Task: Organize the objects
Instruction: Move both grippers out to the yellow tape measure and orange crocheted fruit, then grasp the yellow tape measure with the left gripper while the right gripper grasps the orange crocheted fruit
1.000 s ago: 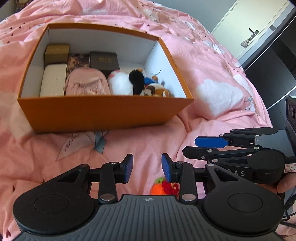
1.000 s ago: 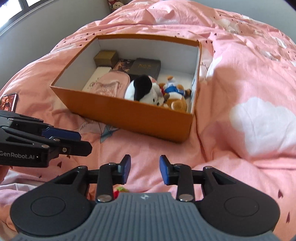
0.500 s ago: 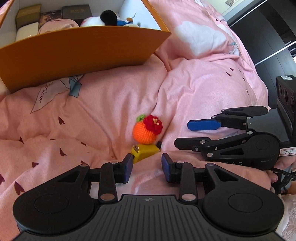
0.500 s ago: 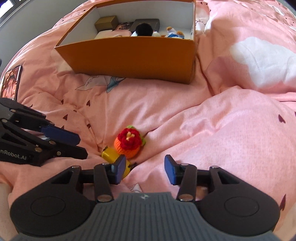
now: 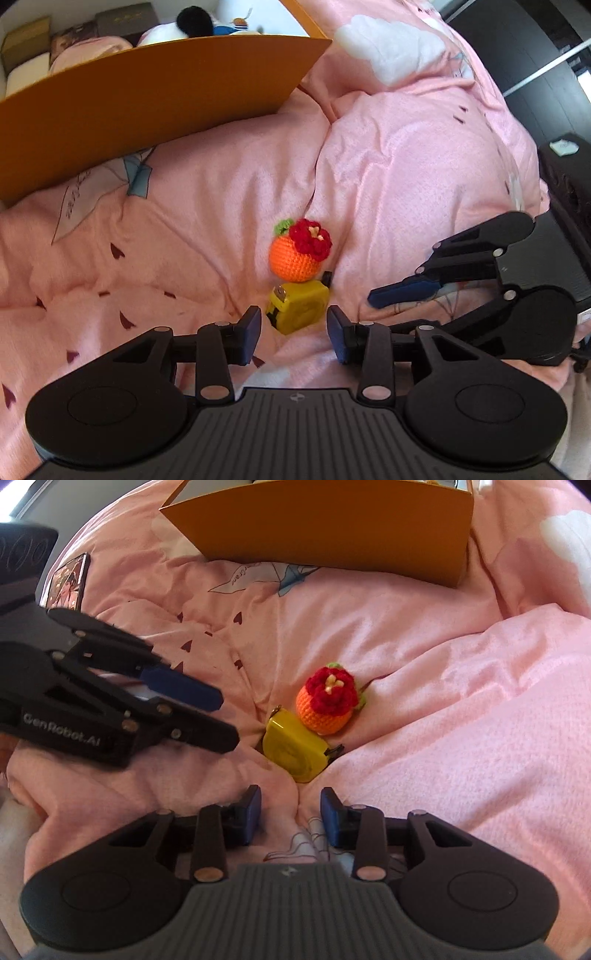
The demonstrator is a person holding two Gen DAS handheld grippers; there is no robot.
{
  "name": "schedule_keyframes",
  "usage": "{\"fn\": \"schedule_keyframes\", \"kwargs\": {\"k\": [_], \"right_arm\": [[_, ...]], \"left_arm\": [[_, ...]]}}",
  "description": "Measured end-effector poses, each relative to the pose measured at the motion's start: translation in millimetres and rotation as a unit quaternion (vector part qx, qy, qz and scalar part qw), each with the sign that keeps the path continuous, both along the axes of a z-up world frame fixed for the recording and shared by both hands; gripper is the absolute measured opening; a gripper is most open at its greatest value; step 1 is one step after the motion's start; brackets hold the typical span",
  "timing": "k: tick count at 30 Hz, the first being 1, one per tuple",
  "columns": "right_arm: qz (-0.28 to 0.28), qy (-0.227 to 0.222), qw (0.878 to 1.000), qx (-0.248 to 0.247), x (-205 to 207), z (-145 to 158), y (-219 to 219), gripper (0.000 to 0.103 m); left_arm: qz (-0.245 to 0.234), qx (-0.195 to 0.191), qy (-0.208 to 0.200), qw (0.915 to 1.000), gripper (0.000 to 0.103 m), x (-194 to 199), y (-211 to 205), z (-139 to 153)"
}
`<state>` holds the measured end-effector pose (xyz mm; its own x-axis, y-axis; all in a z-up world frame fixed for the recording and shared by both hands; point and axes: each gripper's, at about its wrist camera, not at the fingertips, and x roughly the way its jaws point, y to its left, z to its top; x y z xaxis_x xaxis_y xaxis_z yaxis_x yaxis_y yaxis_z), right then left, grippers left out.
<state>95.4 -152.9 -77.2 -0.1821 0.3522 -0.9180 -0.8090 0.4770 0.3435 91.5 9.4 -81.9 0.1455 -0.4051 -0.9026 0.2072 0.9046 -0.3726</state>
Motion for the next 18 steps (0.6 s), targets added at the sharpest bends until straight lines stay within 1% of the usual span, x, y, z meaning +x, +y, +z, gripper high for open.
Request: {"fn": "schedule_keyframes", "kwargs": {"k": [1, 3, 7, 10, 13, 16, 18], "right_arm": [[0.002, -0.002, 1.0, -0.001, -1.1, 0.6, 0.3, 0.039], [0.003, -0.005, 1.0, -0.005, -3.0, -0.2, 0.0, 0.039], [-0.002, -0.003, 1.0, -0.006, -2.9, -1.5, -2.4, 0.039], [-0.006, 0.001, 1.0, -0.008, -2.4, -4.2, -3.1, 0.039], [-0.006, 0.003, 1.0, -0.013, -1.4, -7.7, -2.8, 0.038], [-0.001, 0.003, 1.0, -0.022, -1.9, -12.8, -0.6, 0.037], [0.002, 0.001, 1.0, -0.025, -2.4, -15.3, -0.9, 0.037]], "left_arm": [[-0.021, 0.01, -0.002, 0.9997, 0.047, 3.1, -4.6, -2.0], [-0.062, 0.019, -0.002, 0.9979, 0.053, 9.2, -13.5, -7.4], [-0.114, 0.033, 0.003, 0.9929, 0.057, 16.3, -30.0, -22.0], [-0.125, 0.032, 0.02, 0.9914, 0.059, 21.5, -36.3, -38.0], [-0.129, 0.052, 0.014, 0.9901, 0.059, 19.6, -44.1, -46.1], [-0.129, 0.064, 0.016, 0.9895, 0.057, 16.4, -48.4, -49.0], [-0.124, 0.066, 0.017, 0.9899, 0.053, 14.4, -48.8, -50.0]]}}
